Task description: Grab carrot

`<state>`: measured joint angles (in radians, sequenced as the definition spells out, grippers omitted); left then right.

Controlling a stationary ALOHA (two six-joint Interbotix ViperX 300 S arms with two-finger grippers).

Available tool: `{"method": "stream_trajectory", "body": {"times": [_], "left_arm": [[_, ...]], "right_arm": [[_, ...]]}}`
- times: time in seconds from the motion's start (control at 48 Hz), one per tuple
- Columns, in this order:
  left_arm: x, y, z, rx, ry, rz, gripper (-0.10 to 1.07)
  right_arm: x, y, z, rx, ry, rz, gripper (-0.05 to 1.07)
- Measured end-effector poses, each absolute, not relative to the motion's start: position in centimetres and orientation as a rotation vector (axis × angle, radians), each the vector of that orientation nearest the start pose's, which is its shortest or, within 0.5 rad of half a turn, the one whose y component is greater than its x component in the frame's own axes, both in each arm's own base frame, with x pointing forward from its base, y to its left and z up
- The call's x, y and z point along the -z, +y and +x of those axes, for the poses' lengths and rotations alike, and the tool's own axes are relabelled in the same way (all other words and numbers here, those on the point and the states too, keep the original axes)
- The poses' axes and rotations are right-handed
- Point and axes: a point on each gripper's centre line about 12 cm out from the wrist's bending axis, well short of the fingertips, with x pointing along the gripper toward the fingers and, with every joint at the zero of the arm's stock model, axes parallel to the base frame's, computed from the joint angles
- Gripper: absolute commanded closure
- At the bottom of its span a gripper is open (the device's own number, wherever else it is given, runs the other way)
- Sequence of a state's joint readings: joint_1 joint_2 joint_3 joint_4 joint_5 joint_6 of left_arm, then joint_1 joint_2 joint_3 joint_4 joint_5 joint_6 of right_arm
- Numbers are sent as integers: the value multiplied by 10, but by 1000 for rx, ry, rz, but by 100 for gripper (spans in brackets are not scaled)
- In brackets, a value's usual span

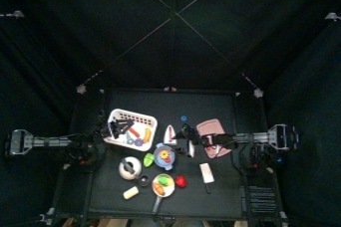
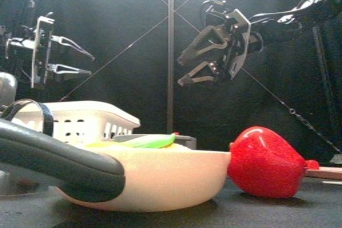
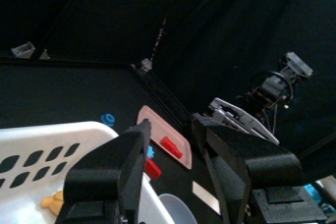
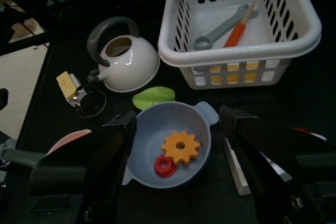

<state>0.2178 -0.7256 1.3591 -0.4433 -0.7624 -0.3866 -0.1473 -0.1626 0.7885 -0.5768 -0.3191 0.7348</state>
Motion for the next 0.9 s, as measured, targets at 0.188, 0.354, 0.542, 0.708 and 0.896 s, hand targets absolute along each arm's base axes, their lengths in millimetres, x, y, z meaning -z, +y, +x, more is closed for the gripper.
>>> {"method": "stream_trajectory", "body": {"times": [0.188,0.354,0.542,0.708,0.896], "left_arm": [[-226,74,191,-433,-258,-674,19],[-234,68,196,-376,-259,-620,19],[-239,61,200,-314,-248,-554,19],[-243,49,205,-234,-231,-494,19],[-246,26,211,-96,-190,-397,19]], "right_arm": [[-208,-14,376,-28,421,195,4],[-191,-6,388,4,540,151,4],[-181,-2,394,61,664,80,4],[-185,7,396,71,698,41,4],[-190,34,398,20,701,3,4]]}}
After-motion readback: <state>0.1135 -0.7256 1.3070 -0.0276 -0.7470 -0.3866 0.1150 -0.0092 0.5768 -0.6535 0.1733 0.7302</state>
